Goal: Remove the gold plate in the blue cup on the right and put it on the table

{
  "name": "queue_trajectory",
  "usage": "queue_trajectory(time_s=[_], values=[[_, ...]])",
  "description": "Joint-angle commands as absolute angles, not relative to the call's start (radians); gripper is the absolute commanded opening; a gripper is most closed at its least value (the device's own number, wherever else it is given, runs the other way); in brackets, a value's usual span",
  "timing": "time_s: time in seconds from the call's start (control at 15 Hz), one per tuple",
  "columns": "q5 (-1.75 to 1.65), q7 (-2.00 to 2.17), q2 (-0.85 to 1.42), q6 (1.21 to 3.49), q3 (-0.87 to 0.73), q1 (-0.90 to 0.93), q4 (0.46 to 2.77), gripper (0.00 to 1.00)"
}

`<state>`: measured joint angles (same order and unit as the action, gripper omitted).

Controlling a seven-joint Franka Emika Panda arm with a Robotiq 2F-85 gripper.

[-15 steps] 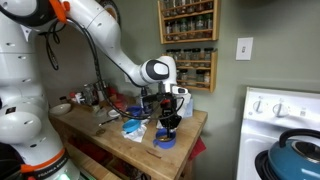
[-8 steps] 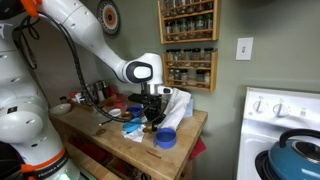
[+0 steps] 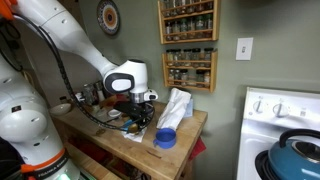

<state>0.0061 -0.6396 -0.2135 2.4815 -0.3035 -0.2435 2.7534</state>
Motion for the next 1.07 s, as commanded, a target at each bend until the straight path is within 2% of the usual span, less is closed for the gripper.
queue_trajectory(time_s=[0.0, 0.4, 1.0], values=[[0.022, -0.694, -0.194, 2.434, -0.321, -0.22, 2.753, 0.0], [0.048, -0.72, -0.094, 2.423, -0.314, -0.212, 2.715, 0.0], [0.107, -0.695, 0.041, 2.537, -0.242, -0.201, 2.633, 0.0]])
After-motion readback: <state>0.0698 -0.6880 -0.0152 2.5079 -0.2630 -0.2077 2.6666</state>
